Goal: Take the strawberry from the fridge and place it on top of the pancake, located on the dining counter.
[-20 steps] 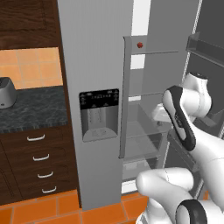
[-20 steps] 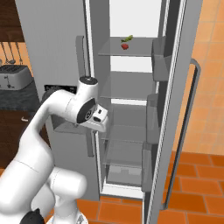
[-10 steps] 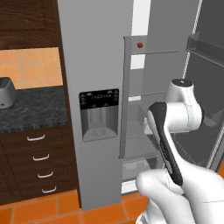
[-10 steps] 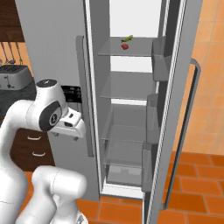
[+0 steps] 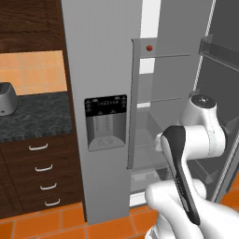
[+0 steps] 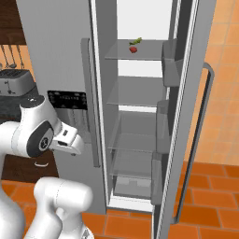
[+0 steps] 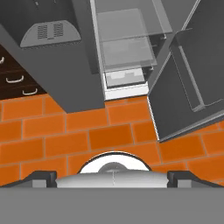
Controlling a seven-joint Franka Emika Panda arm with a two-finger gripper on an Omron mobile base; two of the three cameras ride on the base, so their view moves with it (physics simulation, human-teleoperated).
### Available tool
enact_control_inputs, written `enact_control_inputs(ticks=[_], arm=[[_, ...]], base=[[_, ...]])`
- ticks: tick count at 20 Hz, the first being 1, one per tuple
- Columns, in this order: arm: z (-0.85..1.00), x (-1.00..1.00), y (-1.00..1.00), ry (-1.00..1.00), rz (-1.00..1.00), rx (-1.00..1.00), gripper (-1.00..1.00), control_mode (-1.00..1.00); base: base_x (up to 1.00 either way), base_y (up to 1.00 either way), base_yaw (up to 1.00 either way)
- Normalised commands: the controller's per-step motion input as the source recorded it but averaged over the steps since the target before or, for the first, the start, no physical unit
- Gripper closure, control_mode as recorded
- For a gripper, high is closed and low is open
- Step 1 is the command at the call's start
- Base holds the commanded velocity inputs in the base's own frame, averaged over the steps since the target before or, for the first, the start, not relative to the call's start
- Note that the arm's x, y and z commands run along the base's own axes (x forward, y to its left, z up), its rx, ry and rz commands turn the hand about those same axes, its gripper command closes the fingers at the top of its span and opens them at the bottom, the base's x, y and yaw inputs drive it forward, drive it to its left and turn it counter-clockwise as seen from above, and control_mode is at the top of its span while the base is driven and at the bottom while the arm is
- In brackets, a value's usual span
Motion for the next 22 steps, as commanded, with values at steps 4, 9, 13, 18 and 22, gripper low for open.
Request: enact_control_inputs(ticks=[4, 9, 13, 18, 22], arm=[[0.00, 0.00, 0.00, 0.00, 0.00, 0.00, -1.00, -1.00], [0.00, 0.04, 0.00, 0.00, 0.00, 0.00, -1.00, -1.00], [0.00, 0.00, 0.00, 0.00, 0.00, 0.00, -1.00, 1.00], [0.00, 0.00, 0.00, 0.00, 0.00, 0.00, -1.00, 1.00], [0.00, 0.00, 0.00, 0.00, 0.00, 0.00, -1.00, 1.00]], base=[[0.00, 0.00, 0.00], [0.00, 0.00, 0.00], [0.53, 0.00, 0.10], [0.44, -0.02, 0.24], [0.01, -0.24, 0.06]])
